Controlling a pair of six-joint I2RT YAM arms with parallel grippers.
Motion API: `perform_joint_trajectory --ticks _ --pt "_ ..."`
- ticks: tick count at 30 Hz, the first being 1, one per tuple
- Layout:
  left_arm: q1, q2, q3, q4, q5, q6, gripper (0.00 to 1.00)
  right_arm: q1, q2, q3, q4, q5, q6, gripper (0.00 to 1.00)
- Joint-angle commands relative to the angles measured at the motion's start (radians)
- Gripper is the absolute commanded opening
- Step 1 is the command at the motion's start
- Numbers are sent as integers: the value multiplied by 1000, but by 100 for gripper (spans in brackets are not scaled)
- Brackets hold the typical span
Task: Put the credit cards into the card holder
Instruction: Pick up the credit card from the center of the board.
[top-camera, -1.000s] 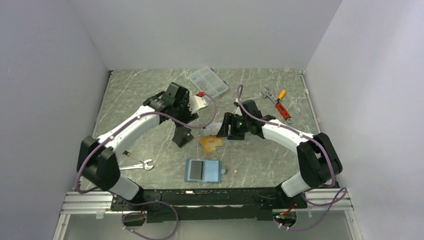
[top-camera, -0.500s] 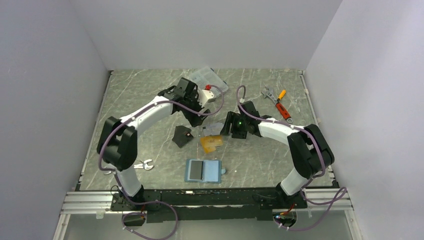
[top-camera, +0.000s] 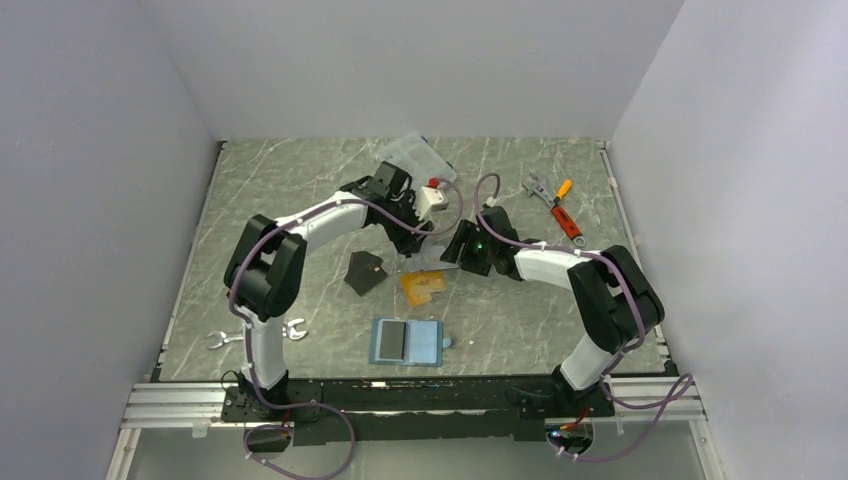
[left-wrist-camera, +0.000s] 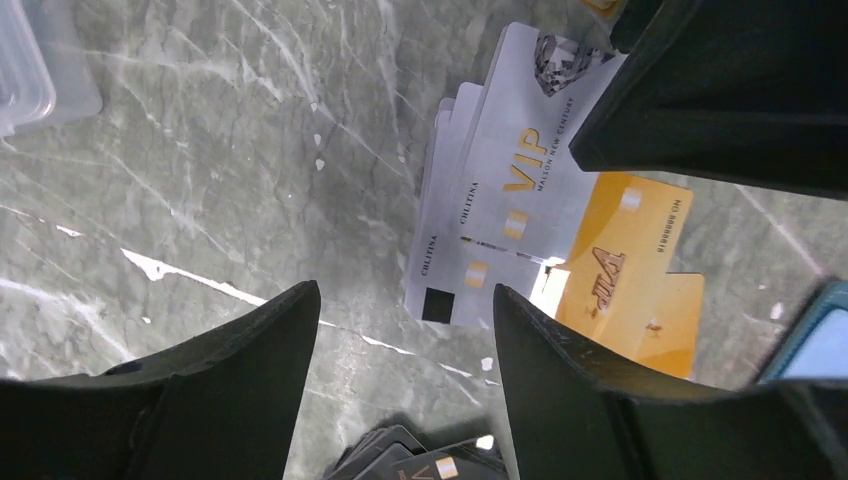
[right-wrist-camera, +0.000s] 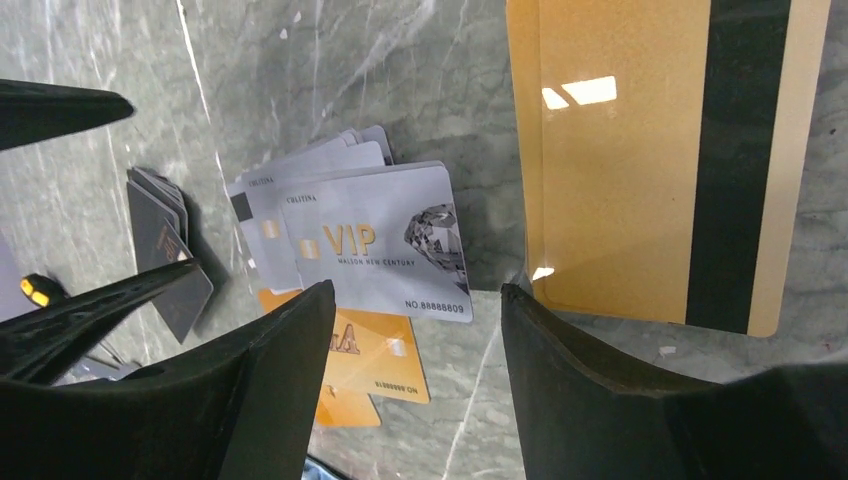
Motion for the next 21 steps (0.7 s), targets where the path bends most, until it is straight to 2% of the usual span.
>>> perform_joint_trajectory --ticks 1,12,21 --pt "-40 34 34 40 -66 73 69 15 26 -32 95 56 50 64" --pt "-100 96 22 38 -223 145 58 39 60 -76 161 76 114 56" --pt "-114 89 -17 38 -245 177 50 39 54 -125 216 65 145 36"
